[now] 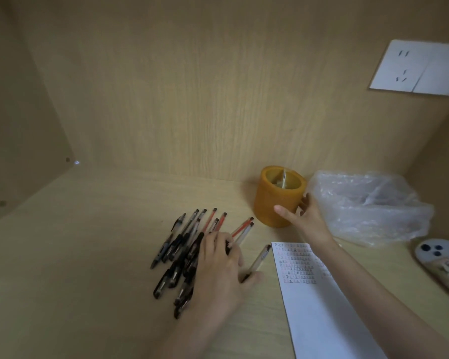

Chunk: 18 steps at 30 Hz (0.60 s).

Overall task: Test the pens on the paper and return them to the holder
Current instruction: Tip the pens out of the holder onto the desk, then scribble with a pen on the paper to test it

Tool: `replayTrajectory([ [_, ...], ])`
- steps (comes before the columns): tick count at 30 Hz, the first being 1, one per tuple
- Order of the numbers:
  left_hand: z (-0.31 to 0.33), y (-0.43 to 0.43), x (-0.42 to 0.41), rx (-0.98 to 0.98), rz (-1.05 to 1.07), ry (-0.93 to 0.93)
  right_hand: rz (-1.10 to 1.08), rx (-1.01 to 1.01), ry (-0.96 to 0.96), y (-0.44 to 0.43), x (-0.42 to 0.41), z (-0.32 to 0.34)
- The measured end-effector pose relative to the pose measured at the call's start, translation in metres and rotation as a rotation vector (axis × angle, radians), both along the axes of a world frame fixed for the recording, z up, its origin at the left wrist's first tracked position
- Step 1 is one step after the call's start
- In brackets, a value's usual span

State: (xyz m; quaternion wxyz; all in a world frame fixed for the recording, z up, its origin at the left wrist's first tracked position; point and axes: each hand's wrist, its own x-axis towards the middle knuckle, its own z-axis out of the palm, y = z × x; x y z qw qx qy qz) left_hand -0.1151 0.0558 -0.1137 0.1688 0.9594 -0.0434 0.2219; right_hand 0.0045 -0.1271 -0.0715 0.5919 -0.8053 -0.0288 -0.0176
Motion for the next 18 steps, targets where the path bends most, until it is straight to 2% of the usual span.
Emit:
replayTrajectory([
  [3, -0.009, -0.003, -0.001, 0.074, 0.005, -0.002, -0.091, 0.074, 0.006, -0.008, -0.02, -0.009],
  [7, -0.008, -0.006, -0.003, 0.068, -0.004, 0.002, -0.156, 0.078, -0.042, -0.012, -0.047, -0.008],
  [11, 0.006, -0.012, -0.004, -0.046, -0.021, -0.116, -0.003, 0.202, 0.039, -0.007, -0.074, 0.0],
  [13, 0.012, -0.015, -0.005, -0.128, -0.091, -0.134, 0.118, 0.199, 0.085, -0.002, -0.086, 0.002],
  [16, 0.018, -0.023, -0.007, -0.188, -0.199, 0.011, 0.244, 0.226, 0.04, 0.004, -0.096, 0.001],
  [18, 0.021, -0.03, -0.007, -0.216, -0.218, 0.139, 0.226, 0.275, 0.014, 0.002, -0.097, 0.0],
])
